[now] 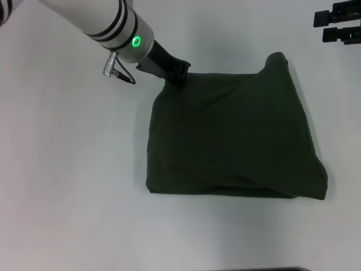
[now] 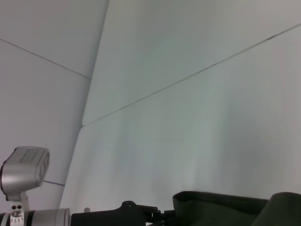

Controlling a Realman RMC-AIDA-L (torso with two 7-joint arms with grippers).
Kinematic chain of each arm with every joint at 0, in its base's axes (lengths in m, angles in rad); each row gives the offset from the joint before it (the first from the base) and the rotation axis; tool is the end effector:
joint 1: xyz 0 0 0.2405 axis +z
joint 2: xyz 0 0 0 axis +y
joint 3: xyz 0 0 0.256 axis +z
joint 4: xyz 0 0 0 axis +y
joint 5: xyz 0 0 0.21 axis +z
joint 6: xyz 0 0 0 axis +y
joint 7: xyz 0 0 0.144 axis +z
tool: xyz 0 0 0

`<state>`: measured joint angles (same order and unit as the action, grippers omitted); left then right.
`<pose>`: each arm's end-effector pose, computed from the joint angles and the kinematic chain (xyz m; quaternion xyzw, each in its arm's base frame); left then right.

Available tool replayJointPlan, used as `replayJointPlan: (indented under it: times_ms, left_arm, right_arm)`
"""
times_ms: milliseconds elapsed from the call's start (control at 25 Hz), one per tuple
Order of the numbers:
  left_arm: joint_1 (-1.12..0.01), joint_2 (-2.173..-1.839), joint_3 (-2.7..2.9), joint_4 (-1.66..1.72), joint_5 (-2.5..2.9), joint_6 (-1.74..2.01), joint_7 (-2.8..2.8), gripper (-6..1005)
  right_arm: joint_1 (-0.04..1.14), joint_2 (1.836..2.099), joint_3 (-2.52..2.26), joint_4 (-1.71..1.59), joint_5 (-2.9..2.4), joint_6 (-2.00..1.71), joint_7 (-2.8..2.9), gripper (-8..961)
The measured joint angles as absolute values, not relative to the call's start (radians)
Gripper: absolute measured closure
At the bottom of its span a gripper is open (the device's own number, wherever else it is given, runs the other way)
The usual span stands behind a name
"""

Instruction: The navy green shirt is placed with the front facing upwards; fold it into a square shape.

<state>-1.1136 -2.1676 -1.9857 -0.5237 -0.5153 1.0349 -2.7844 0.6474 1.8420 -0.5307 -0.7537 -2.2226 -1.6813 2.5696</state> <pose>-0.1319 0.4244 -0.1017 -0.8595 -0.4653 0.0890 0.1921 0.2713 0.3723 0.1204 -0.7304 0.6462 0.2019 0.0899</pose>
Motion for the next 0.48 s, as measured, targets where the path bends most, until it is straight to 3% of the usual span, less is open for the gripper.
replayJointPlan:
  times_ms: [480]
  left_arm:
    - [-1.100, -2.163, -1.989, -0.559, -0.516, 1.043, -2.798, 981]
  right_arm:
    - [0.647, 1.840, -0.531, -0.753, -2.223, -1.678, 2.569, 357]
